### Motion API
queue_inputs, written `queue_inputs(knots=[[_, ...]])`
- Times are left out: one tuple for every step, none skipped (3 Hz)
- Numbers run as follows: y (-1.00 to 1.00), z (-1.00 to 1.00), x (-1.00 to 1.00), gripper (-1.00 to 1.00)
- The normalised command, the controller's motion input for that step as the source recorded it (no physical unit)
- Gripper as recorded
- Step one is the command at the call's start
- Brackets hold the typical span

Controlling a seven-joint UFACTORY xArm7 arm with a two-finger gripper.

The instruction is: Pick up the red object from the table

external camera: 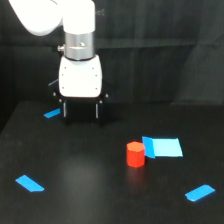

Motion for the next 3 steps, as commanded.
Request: queue_inputs(knots=[[-0.75, -0.02, 0.90, 1.00], [-0.82, -0.16, 0.87, 0.88], [-0.69, -0.20, 0.88, 0.98]])
